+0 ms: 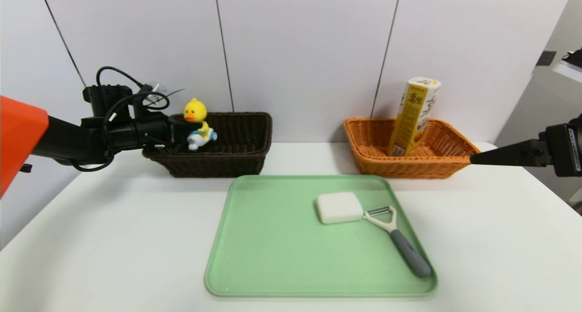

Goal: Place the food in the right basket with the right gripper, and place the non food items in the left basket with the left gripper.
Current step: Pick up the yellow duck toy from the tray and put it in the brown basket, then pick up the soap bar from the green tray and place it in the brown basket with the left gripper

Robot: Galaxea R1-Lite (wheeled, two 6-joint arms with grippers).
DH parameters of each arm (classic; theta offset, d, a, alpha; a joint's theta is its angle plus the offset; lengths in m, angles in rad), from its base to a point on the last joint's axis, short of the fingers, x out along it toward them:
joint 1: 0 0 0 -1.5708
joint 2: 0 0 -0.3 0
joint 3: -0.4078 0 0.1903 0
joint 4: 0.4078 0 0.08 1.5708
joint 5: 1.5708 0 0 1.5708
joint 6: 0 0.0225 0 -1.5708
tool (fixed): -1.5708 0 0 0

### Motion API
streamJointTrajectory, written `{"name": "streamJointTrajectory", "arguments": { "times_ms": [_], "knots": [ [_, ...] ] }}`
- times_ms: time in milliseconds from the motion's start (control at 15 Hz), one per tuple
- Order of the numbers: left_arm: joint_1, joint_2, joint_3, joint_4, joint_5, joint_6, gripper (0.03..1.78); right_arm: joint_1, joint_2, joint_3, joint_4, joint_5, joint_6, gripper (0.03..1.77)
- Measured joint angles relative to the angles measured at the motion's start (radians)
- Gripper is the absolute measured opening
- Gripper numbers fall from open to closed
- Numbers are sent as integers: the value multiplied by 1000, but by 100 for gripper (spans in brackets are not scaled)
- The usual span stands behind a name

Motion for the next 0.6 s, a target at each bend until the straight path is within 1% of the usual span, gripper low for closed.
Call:
{"name": "streamJointTrajectory", "arguments": {
  "times_ms": [200, 400, 600],
  "knots": [
    [1, -2, 2, -4, 1, -1, 98, -1, -2, 0, 0, 0, 0, 170],
    [5, -31, 27, -9, 1, 0, 121, -1, -4, 0, 0, 0, 0, 170],
    [9, -99, 69, -11, 2, 0, 137, 0, -8, 1, 1, 1, 0, 170]
  ]
}}
